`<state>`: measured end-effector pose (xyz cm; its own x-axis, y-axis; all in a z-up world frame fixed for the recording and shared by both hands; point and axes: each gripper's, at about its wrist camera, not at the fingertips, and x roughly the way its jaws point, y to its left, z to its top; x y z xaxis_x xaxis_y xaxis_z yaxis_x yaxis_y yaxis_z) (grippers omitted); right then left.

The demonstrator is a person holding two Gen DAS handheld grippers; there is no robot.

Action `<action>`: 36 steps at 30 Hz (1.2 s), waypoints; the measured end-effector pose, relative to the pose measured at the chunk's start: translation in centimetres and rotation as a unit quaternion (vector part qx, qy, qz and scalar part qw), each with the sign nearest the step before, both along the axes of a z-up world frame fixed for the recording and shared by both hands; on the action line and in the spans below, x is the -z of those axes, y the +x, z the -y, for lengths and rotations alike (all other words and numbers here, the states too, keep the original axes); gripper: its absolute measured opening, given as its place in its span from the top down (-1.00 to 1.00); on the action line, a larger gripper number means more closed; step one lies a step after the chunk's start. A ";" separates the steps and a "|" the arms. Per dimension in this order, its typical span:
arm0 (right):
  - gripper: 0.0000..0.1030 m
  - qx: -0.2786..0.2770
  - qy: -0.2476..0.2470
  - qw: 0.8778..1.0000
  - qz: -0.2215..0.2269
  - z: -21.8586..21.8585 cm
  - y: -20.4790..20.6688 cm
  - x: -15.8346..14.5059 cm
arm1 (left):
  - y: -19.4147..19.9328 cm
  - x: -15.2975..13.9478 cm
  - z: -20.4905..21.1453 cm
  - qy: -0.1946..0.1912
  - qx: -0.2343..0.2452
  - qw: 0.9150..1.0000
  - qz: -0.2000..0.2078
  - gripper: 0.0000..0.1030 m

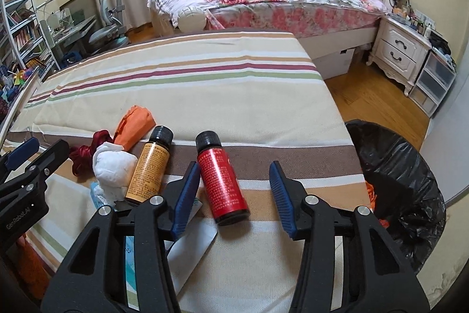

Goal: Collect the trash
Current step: 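Close the right tool around the red bottle, then grasp the dark red cloth with the left tool while the right tool lifts the red bottle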

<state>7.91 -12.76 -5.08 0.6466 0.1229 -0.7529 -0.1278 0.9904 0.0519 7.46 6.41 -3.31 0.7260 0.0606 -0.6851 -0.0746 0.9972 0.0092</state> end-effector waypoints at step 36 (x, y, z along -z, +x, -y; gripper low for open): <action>0.33 -0.002 0.005 1.000 -0.005 0.4 0.2 0.4 | -0.1 1.7 -0.5 -0.044 0.041 0.998 -0.034 0.32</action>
